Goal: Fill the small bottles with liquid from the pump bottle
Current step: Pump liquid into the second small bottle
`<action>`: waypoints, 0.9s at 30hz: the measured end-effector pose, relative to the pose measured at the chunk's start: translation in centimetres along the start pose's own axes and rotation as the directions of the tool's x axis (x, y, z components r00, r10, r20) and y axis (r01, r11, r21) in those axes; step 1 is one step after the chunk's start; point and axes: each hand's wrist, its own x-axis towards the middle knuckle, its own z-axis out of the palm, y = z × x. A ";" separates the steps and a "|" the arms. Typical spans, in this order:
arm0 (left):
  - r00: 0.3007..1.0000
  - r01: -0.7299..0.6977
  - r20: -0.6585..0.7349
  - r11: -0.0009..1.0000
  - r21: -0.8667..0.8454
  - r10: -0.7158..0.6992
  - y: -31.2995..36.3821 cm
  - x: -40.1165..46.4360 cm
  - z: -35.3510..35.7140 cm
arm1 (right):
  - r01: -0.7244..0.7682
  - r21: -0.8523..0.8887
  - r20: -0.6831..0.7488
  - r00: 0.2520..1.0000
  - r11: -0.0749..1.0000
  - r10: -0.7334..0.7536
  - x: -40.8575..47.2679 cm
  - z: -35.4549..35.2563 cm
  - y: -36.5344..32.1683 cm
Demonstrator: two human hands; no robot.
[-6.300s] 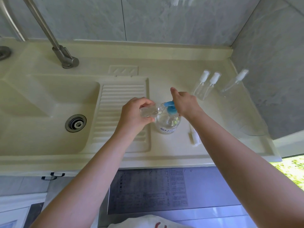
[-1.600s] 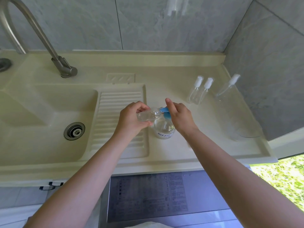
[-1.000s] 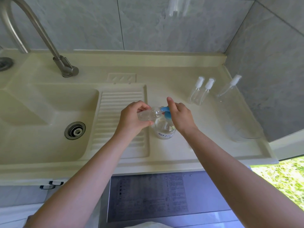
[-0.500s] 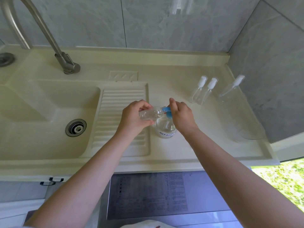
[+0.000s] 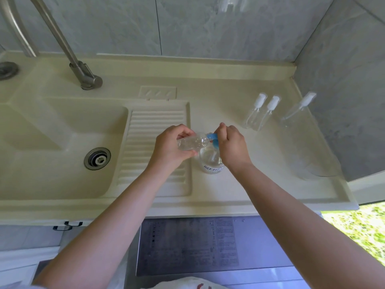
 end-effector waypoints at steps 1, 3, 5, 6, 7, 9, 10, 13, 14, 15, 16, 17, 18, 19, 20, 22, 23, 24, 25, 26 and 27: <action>1.000 -0.001 0.001 1.000 0.000 0.001 0.0 0.0 0.0 | -0.011 0.012 0.027 1.000 1.000 0.011 0.1 -0.3 -0.1; 1.000 -0.001 -0.002 1.000 -0.002 0.001 0.2 0.0 -0.1 | -0.059 0.046 0.087 0.995 0.997 0.055 0.4 -1.2 -0.4; 1.000 0.000 -0.007 1.000 -0.004 0.000 0.4 0.1 -0.3 | -0.156 0.087 0.152 0.978 0.984 0.142 0.9 -1.9 -0.5; 1.000 -0.001 -0.007 1.000 -0.001 0.001 0.4 0.1 -0.4 | -0.210 0.100 0.180 0.965 0.973 0.190 1.1 -2.2 -0.6; 1.000 -0.002 -0.006 1.000 0.002 0.002 0.5 0.0 -0.4 | -0.253 0.107 0.197 0.953 0.962 0.229 1.6 -2.3 -0.6; 1.000 -0.004 -0.007 1.000 0.001 0.004 0.6 0.0 -0.5 | -0.294 0.095 0.214 0.939 0.951 0.270 2.4 -2.3 -0.9; 1.000 -0.005 -0.006 1.000 -0.003 0.005 0.6 -0.1 -0.5 | -0.297 0.068 0.219 0.936 0.952 0.276 2.8 -2.2 -1.1; 1.000 -0.014 -0.001 1.000 -0.009 0.014 0.6 -0.2 -0.4 | -0.281 -0.023 0.217 0.936 0.960 0.279 3.8 -1.9 -1.4; 1.000 -0.012 0.000 1.000 -0.009 0.012 0.6 -0.2 -0.3 | -0.274 -0.054 0.213 0.936 0.960 0.279 4.0 -1.7 -1.5; 1.000 -0.008 -0.001 1.000 -0.010 0.008 0.6 -0.1 -0.4 | -0.261 -0.084 0.207 0.939 0.962 0.273 4.2 -1.6 -1.5; 1.000 -0.006 -0.003 1.000 -0.010 0.006 0.5 0.0 -0.3 | -0.245 -0.112 0.203 0.943 0.963 0.263 4.3 -1.5 -1.4; 1.000 -0.005 -0.002 1.000 -0.008 0.005 0.5 0.1 -0.3 | -0.229 -0.132 0.197 0.947 0.964 0.252 4.4 -1.3 -1.3; 1.000 -0.005 -0.001 1.000 -0.005 0.005 0.5 0.1 -0.3 | -0.215 -0.144 0.193 0.951 0.966 0.240 4.3 -1.1 -1.3; 1.000 -0.006 -0.001 1.000 -0.005 0.006 0.4 0.1 -0.3 | -0.193 -0.152 0.185 0.958 0.969 0.220 4.3 -0.9 -1.2; 1.000 -0.006 -0.001 1.000 -0.006 0.006 0.3 0.1 -0.3 | -0.179 -0.156 0.168 0.964 0.971 0.205 4.0 -0.5 -1.1; 1.000 -0.004 0.001 1.000 -0.003 0.004 0.2 0.1 -0.2 | -0.170 -0.147 0.112 0.976 0.975 0.187 3.6 -0.1 -1.0; 1.000 -0.002 0.003 1.000 0.000 0.002 0.1 0.1 -0.1 | -0.166 -0.139 0.103 0.978 0.976 0.181 3.4 0.0 -0.9; 1.000 0.000 0.002 1.000 -0.002 0.000 0.1 0.0 0.0 | -0.163 -0.132 0.112 0.978 0.978 0.178 3.5 0.0 -1.0; 1.000 0.000 -0.003 1.000 -0.005 0.000 0.2 -0.1 0.0 | -0.166 -0.135 0.132 0.974 0.977 0.184 3.6 0.0 -1.0; 1.000 -0.003 -0.008 1.000 -0.008 0.003 0.2 -0.1 0.0 | -0.181 -0.136 0.155 0.967 0.974 0.201 3.7 -0.2 -1.0; 1.000 -0.008 -0.011 1.000 -0.010 0.008 0.3 -0.1 0.0 | -0.206 -0.129 0.181 0.957 0.970 0.227 3.9 -0.5 -1.0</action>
